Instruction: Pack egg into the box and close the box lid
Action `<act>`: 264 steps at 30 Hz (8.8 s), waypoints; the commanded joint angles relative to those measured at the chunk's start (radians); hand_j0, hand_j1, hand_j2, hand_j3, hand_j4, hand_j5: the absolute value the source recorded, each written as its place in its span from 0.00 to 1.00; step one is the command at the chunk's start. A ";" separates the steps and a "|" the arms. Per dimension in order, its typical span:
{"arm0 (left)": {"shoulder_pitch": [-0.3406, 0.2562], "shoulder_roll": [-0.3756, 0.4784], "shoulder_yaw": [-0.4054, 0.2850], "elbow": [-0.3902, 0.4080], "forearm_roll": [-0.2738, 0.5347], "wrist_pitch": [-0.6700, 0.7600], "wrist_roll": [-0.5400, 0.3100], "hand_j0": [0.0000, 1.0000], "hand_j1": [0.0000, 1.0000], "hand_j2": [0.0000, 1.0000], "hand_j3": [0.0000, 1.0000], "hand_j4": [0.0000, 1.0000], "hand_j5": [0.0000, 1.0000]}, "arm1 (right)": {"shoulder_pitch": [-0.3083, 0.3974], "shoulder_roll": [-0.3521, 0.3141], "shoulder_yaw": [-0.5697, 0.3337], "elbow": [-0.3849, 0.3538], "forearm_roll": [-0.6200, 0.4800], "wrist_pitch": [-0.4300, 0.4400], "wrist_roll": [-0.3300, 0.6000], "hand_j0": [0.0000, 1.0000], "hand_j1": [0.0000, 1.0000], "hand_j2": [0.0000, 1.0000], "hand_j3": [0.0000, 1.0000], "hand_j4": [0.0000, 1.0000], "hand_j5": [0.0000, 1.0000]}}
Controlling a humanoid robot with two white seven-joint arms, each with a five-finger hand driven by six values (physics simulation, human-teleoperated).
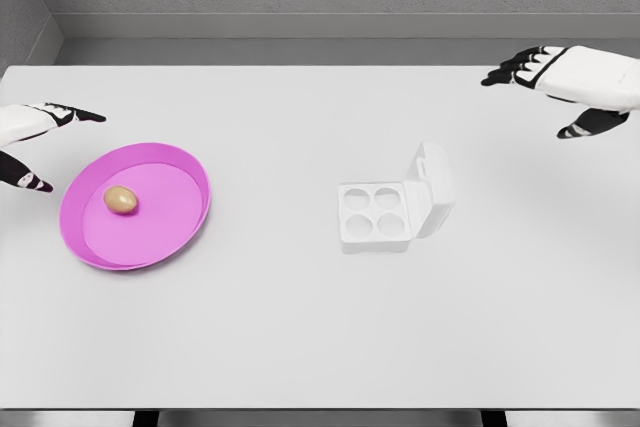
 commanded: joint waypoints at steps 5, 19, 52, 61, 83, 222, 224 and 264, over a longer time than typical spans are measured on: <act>-0.038 0.002 -0.095 -0.013 0.012 0.003 0.000 1.00 1.00 1.00 1.00 1.00 1.00 | 0.002 0.000 0.000 -0.005 -0.006 0.003 0.000 1.00 1.00 1.00 1.00 1.00 1.00; -0.043 -0.004 -0.244 -0.094 0.006 0.003 0.000 0.90 0.90 0.90 0.90 0.90 0.90 | 0.092 -0.044 0.043 -0.008 0.000 0.003 0.000 1.00 1.00 1.00 1.00 1.00 1.00; -0.048 -0.010 -0.276 -0.064 -0.039 0.003 0.000 0.70 0.70 0.70 0.70 0.70 0.70 | 0.170 -0.060 0.054 -0.098 0.038 0.003 0.000 1.00 1.00 1.00 1.00 1.00 1.00; -0.060 -0.033 -0.276 -0.039 -0.048 0.003 0.000 0.70 0.70 0.70 0.70 0.70 0.70 | 0.187 -0.066 0.054 -0.131 0.064 0.003 0.000 1.00 1.00 1.00 1.00 1.00 1.00; -0.058 -0.029 -0.298 -0.045 -0.051 0.003 0.000 0.39 0.39 0.39 0.39 0.39 0.39 | 0.202 -0.069 0.051 -0.157 0.066 0.003 0.000 1.00 1.00 1.00 1.00 1.00 1.00; -0.334 -0.036 -0.494 -0.056 0.193 0.003 0.000 1.00 1.00 1.00 1.00 1.00 1.00 | 0.210 0.054 0.094 -0.272 0.109 0.003 0.000 1.00 1.00 1.00 1.00 1.00 1.00; -0.336 -0.036 -0.494 -0.056 0.193 0.003 0.000 1.00 1.00 1.00 1.00 1.00 1.00 | 0.209 0.071 0.129 -0.275 0.110 0.003 0.000 1.00 1.00 1.00 1.00 1.00 1.00; -0.327 0.005 -0.453 0.054 0.208 0.003 0.000 1.00 1.00 1.00 1.00 1.00 1.00 | 0.170 0.157 0.178 -0.255 0.212 0.003 0.000 1.00 1.00 1.00 1.00 1.00 1.00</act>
